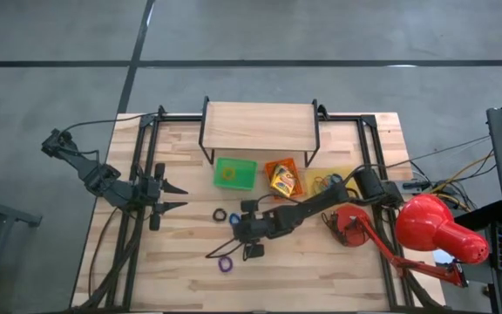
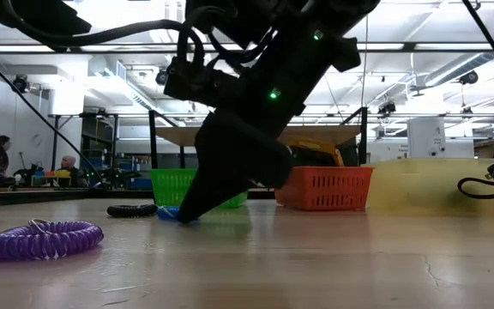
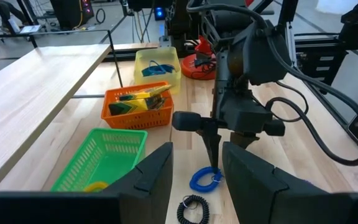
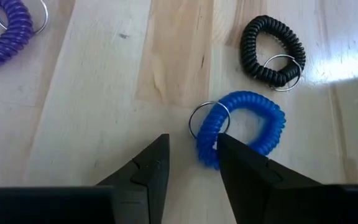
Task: Pick & Place Office Desk Supplies
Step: Put the blue spring rubber band into the green bin
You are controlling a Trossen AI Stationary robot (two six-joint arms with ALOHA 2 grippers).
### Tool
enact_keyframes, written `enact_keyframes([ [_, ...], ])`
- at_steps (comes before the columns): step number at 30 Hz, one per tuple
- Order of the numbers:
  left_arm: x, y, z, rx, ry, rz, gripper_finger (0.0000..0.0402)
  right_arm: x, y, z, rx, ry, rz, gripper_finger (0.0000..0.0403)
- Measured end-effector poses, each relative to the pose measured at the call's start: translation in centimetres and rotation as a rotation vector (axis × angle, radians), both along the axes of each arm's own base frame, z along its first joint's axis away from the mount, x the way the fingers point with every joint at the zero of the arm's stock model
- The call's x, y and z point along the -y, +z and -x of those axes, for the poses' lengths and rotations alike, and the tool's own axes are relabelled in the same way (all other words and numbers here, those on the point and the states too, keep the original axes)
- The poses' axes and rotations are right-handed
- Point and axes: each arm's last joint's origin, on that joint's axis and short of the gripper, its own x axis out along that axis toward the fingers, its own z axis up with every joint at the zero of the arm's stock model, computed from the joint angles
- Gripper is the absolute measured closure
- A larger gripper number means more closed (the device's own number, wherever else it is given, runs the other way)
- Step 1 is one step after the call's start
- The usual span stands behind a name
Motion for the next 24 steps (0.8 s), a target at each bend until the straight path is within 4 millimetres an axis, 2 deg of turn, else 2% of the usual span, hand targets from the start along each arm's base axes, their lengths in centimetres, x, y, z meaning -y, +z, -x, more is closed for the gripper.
enact_keyframes([
  [12, 0.00, 0.00, 0.00, 0.000, 0.000, 0.000, 0.0261, 0.42, 0.14, -0.29, 0.010, 0.025, 0.020, 0.0278],
  [24, 0.00, 0.00, 0.00, 0.000, 0.000, 0.000, 0.0261, 0.94, 0.07, -0.36, 0.008, -0.009, 0.010, 0.0323],
])
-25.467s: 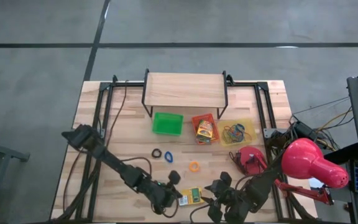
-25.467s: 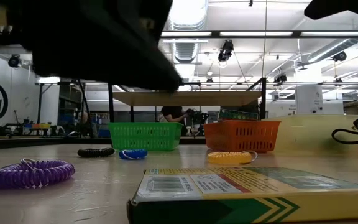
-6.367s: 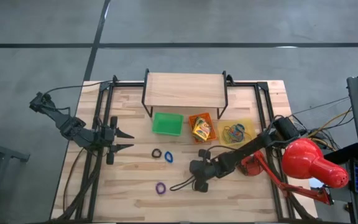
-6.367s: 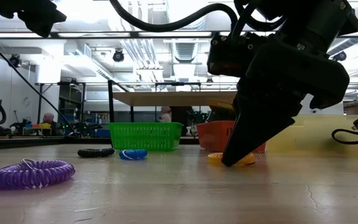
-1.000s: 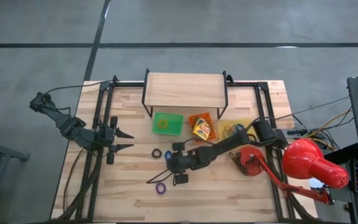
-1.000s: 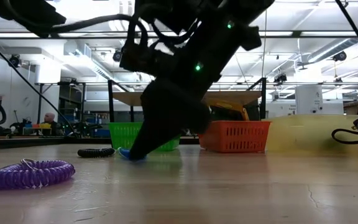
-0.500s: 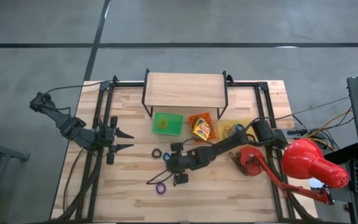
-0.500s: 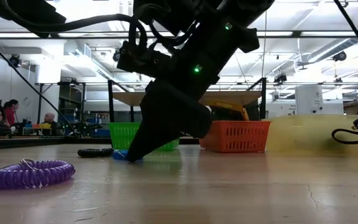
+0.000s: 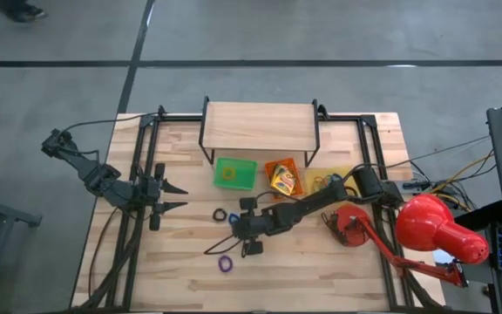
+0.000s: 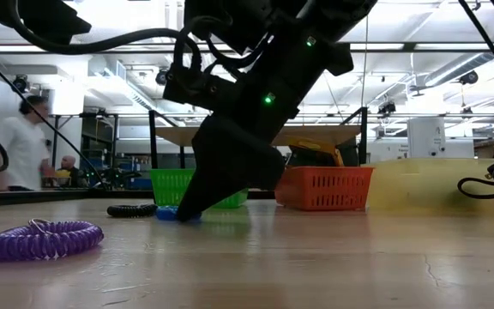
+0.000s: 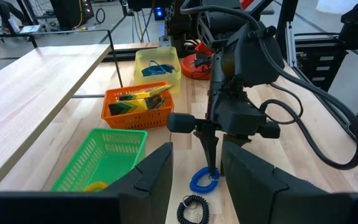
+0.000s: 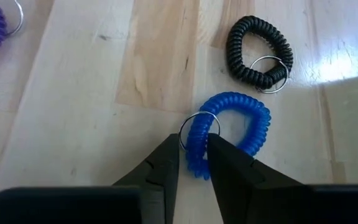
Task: Pick & Place Office Desk Supplies
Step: Put the blue spring rubber band into the green bin
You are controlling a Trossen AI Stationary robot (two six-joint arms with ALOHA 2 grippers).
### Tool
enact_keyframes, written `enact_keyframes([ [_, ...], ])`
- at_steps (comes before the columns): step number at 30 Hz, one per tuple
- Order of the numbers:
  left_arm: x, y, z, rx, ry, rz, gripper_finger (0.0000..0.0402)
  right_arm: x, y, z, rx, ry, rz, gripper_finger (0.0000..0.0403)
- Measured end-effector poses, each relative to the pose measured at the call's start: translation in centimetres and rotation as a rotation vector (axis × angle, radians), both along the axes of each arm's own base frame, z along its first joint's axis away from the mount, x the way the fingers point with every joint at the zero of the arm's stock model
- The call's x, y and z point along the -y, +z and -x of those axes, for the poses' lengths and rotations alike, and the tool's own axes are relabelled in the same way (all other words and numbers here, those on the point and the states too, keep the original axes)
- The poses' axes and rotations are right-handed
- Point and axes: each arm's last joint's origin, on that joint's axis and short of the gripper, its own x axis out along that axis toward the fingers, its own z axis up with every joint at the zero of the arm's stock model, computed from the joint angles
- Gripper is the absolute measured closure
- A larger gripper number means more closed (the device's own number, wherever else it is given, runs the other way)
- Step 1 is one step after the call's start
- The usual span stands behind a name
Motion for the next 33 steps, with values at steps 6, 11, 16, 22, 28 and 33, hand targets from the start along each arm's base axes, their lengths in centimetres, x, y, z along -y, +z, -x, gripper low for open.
enact_keyframes([
  [6, 0.00, 0.00, 0.00, 0.000, 0.000, 0.000, 0.0261, 0.02, -0.05, 0.04, -0.002, -0.003, 0.001, 0.0342],
  [11, 0.00, 0.00, 0.00, 0.000, 0.000, 0.000, 0.0261, 0.08, -0.05, 0.02, -0.002, -0.005, 0.001, 0.0355],
  [16, 0.00, 0.00, 0.00, 0.000, 0.000, 0.000, 0.0261, 0.17, -0.05, 0.00, -0.002, -0.007, 0.001, 0.0368],
  [22, 0.00, 0.00, 0.00, 0.000, 0.000, 0.000, 0.0261, 0.17, -0.05, 0.01, -0.002, -0.006, 0.001, 0.0369],
  [28, 0.00, 0.00, 0.00, 0.000, 0.000, 0.000, 0.0261, 0.17, -0.05, 0.01, -0.003, -0.006, 0.001, 0.0369],
  [33, 0.00, 0.00, 0.00, 0.000, 0.000, 0.000, 0.0261, 0.17, -0.07, 0.02, -0.003, -0.006, 0.001, 0.0369],
])
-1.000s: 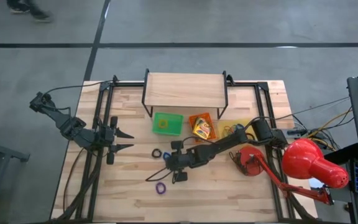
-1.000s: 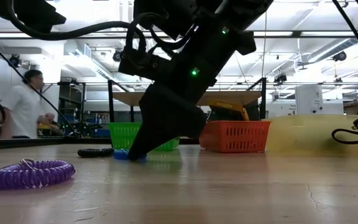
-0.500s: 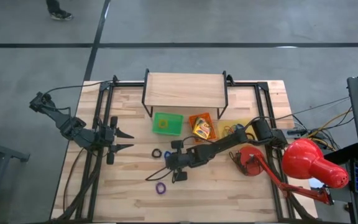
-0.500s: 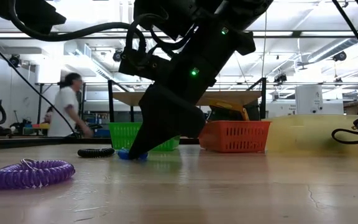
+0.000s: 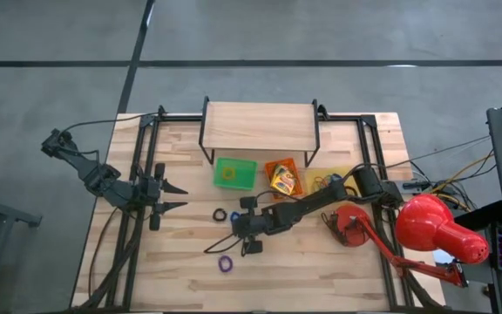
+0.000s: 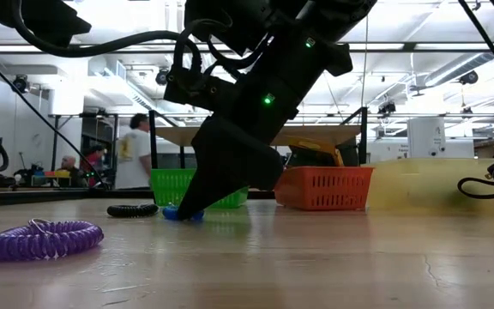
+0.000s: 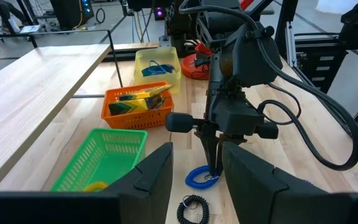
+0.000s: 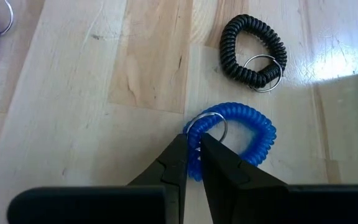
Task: Pick & Place Office Desk Supplies
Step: Put the blue spring rubber band into the green bin
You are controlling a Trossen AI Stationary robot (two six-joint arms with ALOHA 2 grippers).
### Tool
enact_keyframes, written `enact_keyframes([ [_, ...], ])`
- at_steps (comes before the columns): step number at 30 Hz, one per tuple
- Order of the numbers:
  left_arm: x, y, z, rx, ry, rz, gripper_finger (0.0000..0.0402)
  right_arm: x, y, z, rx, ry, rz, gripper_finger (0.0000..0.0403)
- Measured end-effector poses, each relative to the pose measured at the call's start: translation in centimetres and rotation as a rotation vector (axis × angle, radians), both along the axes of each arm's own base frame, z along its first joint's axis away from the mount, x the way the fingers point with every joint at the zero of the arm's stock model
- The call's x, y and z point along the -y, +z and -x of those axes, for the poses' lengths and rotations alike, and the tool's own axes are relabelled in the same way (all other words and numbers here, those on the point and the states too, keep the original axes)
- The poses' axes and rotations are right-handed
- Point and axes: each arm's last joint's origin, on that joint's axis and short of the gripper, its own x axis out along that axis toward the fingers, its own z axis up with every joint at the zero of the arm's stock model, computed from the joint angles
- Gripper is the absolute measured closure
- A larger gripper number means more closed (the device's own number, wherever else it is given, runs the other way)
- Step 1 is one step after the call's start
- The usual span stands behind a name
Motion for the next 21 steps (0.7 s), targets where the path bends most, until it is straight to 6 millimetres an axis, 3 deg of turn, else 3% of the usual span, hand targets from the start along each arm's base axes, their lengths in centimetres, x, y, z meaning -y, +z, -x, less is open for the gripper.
enact_keyframes([
  [21, 0.0, 0.0, 0.0, 0.000, 0.000, 0.000, 0.0261, 0.0, 1.5, -0.1, 0.034, 0.008, -0.002, 0.0369],
])
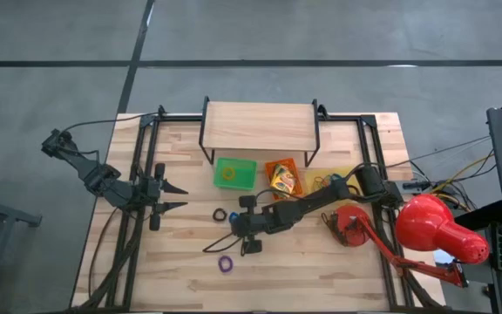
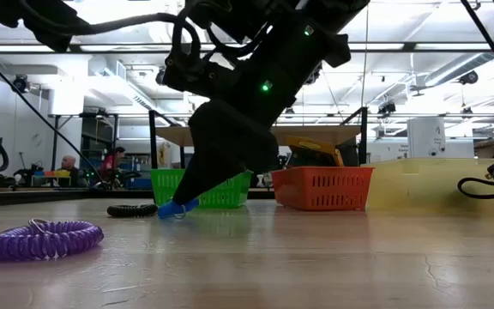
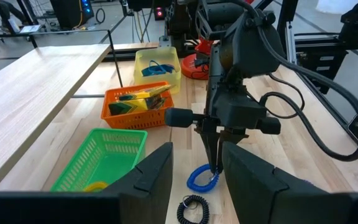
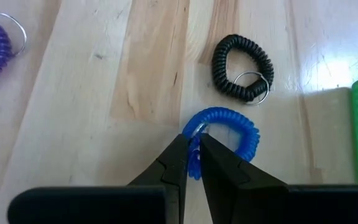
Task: Pick & Place Office Desk Supplies
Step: Put the blue spring rubber band into the green bin
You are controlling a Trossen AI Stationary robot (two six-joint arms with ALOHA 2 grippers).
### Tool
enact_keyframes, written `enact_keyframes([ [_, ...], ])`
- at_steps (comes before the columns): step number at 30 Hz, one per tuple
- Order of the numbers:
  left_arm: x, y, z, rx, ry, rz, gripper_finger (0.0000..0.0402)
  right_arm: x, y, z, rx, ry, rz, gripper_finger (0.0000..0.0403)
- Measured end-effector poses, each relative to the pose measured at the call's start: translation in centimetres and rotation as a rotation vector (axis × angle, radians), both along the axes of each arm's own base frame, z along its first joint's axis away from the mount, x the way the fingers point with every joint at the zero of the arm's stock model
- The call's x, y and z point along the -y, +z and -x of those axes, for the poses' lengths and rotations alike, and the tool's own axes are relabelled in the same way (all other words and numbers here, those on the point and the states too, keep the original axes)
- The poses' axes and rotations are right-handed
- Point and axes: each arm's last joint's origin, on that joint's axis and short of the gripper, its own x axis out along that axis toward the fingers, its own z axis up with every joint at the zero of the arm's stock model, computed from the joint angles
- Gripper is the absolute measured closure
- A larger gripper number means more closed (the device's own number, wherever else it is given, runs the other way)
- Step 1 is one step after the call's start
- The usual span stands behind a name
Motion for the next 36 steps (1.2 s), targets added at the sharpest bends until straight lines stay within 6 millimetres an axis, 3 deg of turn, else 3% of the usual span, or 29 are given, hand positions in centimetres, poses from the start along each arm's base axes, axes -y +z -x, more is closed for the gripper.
enact_keyframes([
  [6, 0.0, 0.0, 0.0, 0.000, 0.000, 0.000, 0.0261, 0.0, 1.0, 0.0, 0.035, -0.008, 0.003, 0.0369],
  [23, 0.0, 0.0, 0.0, 0.000, -0.001, 0.000, 0.0261, 0.2, 6.2, 0.4, 0.191, -0.044, 0.003, 0.0370],
  [36, 0.0, 0.0, 0.0, 0.000, -0.001, 0.000, 0.0261, 0.6, 8.8, 0.1, 0.273, -0.091, 0.188, 0.0369],
])
